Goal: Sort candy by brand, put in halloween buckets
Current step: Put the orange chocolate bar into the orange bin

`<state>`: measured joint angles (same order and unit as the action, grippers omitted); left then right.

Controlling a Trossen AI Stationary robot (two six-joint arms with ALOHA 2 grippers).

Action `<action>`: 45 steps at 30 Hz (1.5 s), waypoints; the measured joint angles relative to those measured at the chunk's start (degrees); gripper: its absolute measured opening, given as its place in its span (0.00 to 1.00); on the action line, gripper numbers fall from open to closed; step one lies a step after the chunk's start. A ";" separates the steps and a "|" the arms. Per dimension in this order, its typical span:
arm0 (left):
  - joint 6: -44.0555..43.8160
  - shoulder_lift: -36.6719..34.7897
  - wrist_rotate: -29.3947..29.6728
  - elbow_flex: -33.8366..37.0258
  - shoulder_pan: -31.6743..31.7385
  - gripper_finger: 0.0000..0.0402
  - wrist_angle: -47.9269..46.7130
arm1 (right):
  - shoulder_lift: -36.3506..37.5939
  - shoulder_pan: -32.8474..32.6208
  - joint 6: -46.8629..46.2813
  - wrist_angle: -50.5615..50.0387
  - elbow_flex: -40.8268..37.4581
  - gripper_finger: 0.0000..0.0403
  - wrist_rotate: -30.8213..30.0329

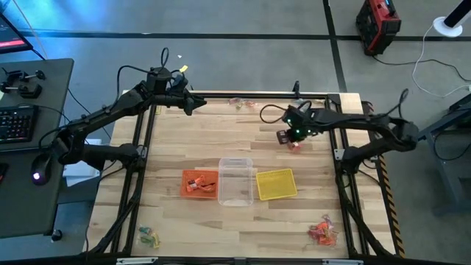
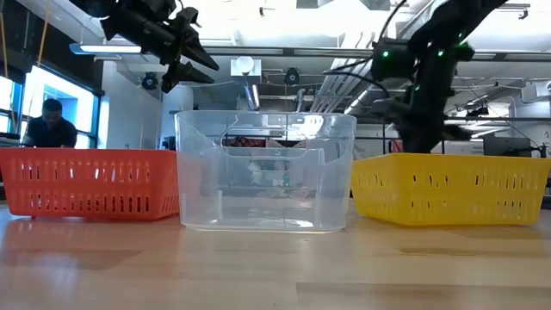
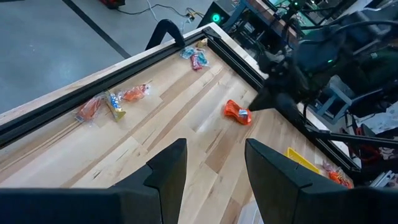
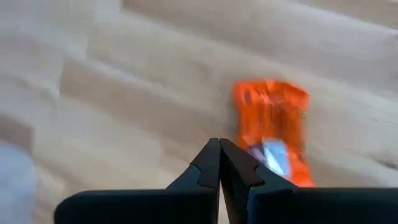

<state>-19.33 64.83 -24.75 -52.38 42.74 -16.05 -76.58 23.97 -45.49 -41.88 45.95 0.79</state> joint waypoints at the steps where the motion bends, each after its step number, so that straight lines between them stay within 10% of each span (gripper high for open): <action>1: 0.00 0.00 0.00 0.00 0.00 0.38 0.01 | 0.83 -0.08 0.76 -1.11 0.30 0.00 0.86; 16: 0.00 0.01 0.00 0.00 0.02 0.38 0.02 | -9.48 2.34 18.29 -6.13 0.71 0.58 4.67; 22: -0.11 0.01 0.00 0.02 0.02 0.38 0.01 | -14.23 4.01 16.51 -5.89 0.71 0.66 2.71; 30: -0.15 0.03 0.04 0.02 0.02 0.38 0.00 | -14.24 3.97 16.11 -6.16 0.77 0.62 -3.61; 39: -0.10 0.03 0.40 0.02 0.02 0.38 0.02 | -13.14 2.46 17.23 -9.18 0.94 0.06 -6.35; 45: -0.07 0.03 3.02 0.02 0.04 0.38 0.04 | -7.55 1.28 20.05 -13.29 6.29 0.02 -5.43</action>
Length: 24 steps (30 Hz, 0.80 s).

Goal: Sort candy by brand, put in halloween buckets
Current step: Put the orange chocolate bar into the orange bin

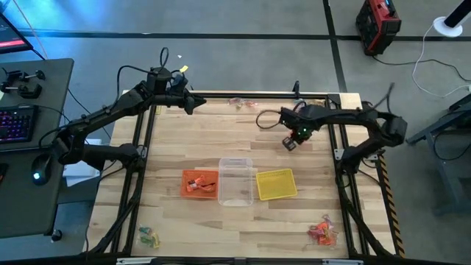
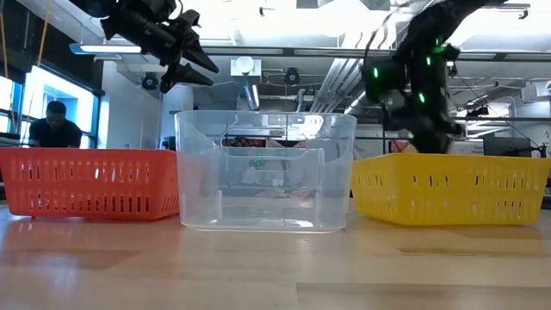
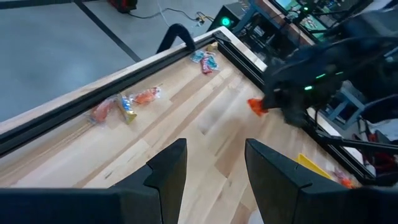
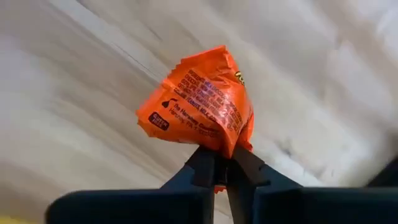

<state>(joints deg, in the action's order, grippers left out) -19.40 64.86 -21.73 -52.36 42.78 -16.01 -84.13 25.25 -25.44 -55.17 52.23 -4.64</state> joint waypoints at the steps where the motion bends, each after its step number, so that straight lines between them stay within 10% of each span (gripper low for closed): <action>1: 0.01 0.00 0.23 0.00 -0.01 0.38 -0.02 | 1.22 -0.32 0.90 0.46 1.34 0.01 1.42; 10: 0.04 0.00 0.26 0.00 0.00 0.38 -0.02 | 2.22 -9.65 5.31 20.68 12.69 0.01 20.60; 24: 6.85 -0.57 -15.60 0.04 -0.95 0.38 -0.55 | -24.41 -23.25 15.65 43.55 28.21 0.01 21.59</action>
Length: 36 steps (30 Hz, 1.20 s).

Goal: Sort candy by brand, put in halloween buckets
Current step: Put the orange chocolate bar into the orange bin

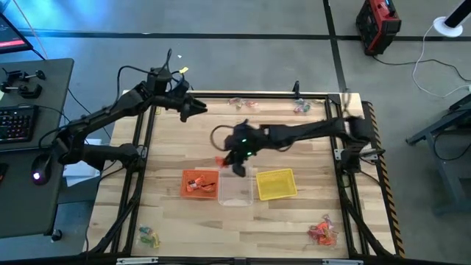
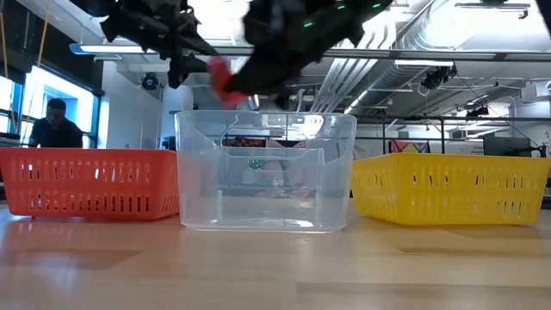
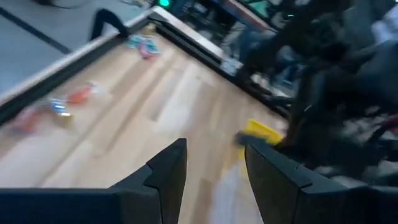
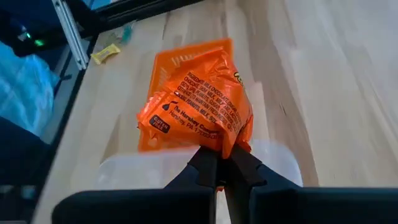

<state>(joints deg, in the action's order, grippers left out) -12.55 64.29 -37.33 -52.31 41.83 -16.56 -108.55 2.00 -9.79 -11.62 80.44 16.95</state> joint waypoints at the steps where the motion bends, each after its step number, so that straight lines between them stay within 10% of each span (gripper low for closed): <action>1: -0.57 -0.62 -0.50 0.00 -0.57 0.38 -0.03 | -2.13 -0.33 1.63 0.01 2.05 0.01 -0.03; 11: -10.38 -12.64 8.93 0.00 -9.49 0.38 0.29 | -19.99 -4.44 6.54 -2.69 21.41 0.01 0.32; 17: -16.55 -18.14 15.17 0.00 -14.50 0.38 0.18 | -25.60 -7.40 7.75 -10.50 30.25 0.20 -7.82; 25: -18.90 -20.55 21.53 0.00 -19.53 0.38 0.07 | -26.13 -8.76 9.77 -25.55 37.32 0.54 -8.49; 36: -15.39 -20.46 23.11 -0.02 -20.58 0.38 -4.87 | -14.76 -11.72 5.38 -55.76 38.48 0.59 -9.80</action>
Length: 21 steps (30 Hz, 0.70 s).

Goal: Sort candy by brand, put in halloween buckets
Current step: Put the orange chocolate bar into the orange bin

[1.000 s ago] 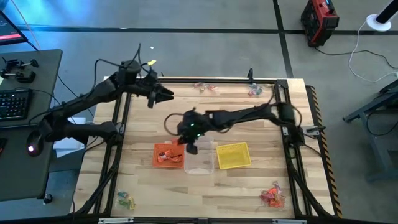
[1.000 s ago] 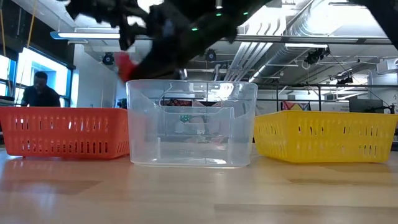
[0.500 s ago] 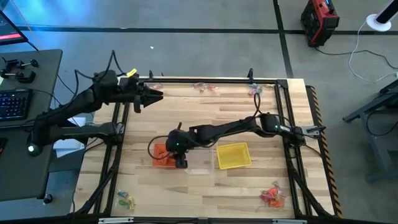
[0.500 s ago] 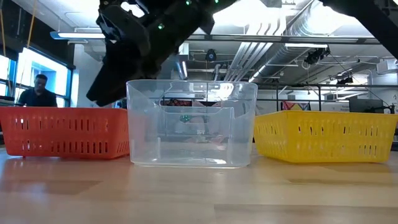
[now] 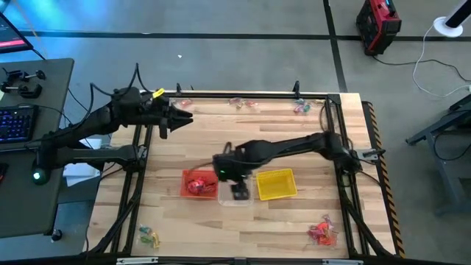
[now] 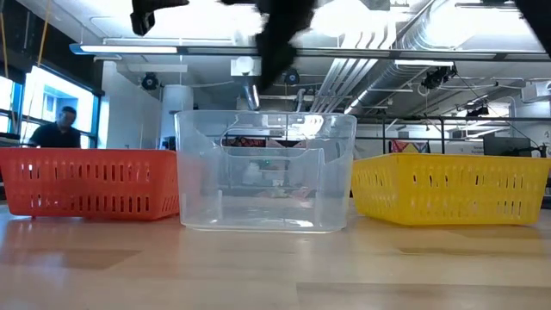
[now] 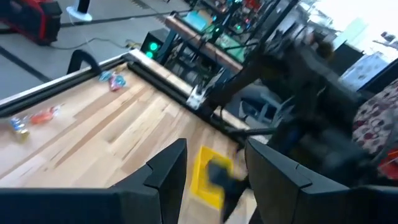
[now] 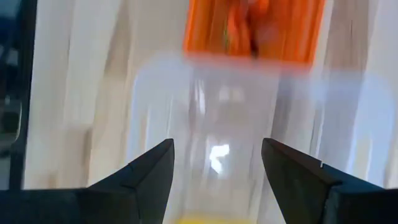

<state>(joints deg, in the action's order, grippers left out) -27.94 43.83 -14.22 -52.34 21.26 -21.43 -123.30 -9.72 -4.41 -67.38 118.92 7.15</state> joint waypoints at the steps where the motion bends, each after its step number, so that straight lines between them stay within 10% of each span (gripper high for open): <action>1: 0.25 0.00 -0.01 0.00 0.00 0.38 -0.62 | 2.77 -0.59 -1.68 -0.87 -3.02 0.59 -0.25; 7: 0.40 -0.02 -0.28 0.00 0.00 0.38 -1.45 | 23.66 -7.14 -25.25 2.76 -30.94 0.59 0.63; 12: -1.53 -0.02 -0.31 0.00 0.00 0.38 -1.43 | 37.86 -18.04 -65.85 9.24 -53.51 0.59 11.27; 21: -1.47 0.02 -0.33 -0.04 0.00 0.38 -1.42 | 41.57 -31.40 -115.33 25.75 -69.26 0.59 17.13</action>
<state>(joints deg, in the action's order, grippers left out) -29.41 43.86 -14.55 -52.38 21.26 -22.85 -81.73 -41.12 -119.74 -41.63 49.66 24.28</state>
